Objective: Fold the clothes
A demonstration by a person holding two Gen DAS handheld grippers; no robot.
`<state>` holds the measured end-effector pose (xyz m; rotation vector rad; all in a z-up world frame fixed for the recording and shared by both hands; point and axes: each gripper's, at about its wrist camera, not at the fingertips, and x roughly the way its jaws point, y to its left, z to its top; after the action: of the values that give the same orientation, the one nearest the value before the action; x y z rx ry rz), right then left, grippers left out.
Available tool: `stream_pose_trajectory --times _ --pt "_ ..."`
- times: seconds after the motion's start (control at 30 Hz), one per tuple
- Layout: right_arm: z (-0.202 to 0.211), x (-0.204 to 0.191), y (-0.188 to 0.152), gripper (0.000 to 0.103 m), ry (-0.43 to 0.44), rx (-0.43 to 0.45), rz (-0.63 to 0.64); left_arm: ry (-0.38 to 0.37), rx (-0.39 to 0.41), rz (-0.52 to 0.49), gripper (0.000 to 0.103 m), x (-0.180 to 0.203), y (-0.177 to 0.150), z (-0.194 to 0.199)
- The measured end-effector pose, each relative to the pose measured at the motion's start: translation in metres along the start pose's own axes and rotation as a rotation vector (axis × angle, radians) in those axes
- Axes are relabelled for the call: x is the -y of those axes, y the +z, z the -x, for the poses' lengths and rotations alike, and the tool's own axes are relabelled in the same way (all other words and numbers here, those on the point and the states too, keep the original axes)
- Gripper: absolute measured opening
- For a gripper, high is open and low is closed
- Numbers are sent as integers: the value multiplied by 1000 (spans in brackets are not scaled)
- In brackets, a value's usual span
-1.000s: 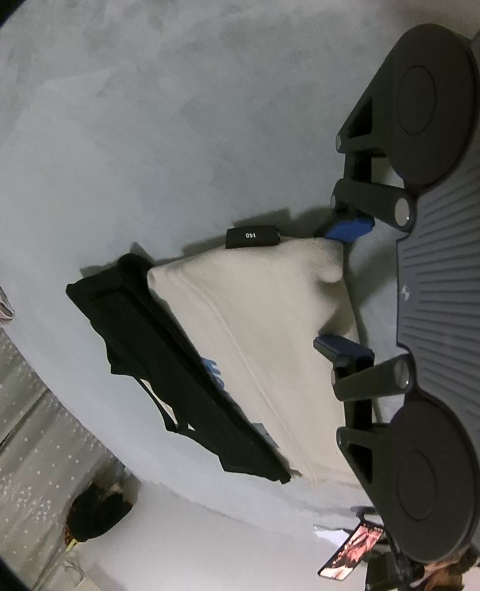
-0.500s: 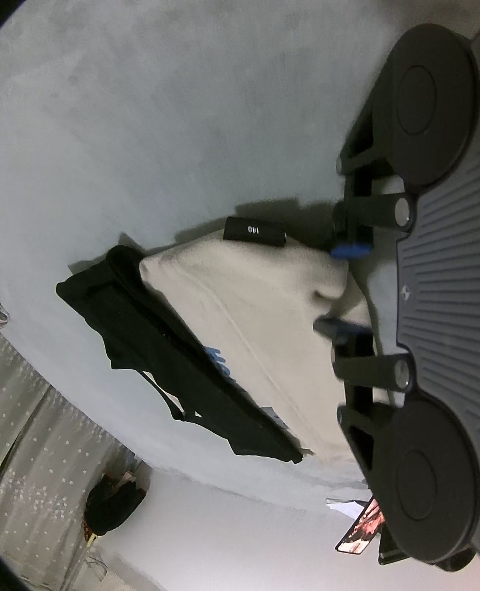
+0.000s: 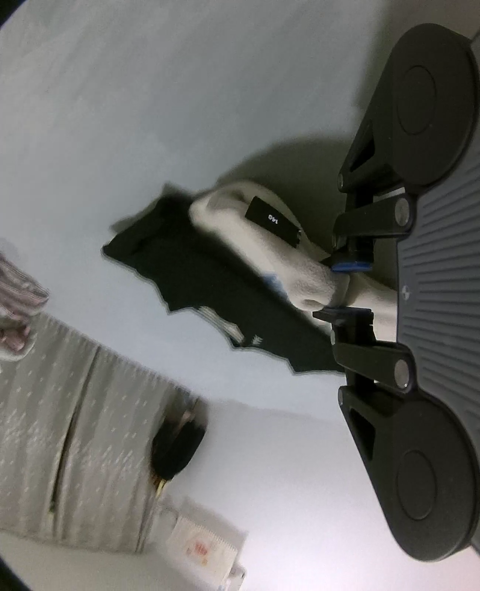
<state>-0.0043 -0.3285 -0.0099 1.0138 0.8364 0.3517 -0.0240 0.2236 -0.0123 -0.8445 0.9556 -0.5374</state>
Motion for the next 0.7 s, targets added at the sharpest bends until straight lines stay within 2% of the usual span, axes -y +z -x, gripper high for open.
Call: stream_pose_trajectory --times 0.23,0.4,0.53,0.7 --pt "-10 -11 16 20 101 111 -5 -88 138 90 16 2 23 -7" --pt "-23 -21 30 20 165 207 -14 -116 256 96 16 15 44 -15" --pt "-36 -27 41 20 173 277 -29 -104 352 143 16 18 63 -28" --pt "-61 -35 67 20 115 283 -31 -58 374 186 16 16 97 -55"
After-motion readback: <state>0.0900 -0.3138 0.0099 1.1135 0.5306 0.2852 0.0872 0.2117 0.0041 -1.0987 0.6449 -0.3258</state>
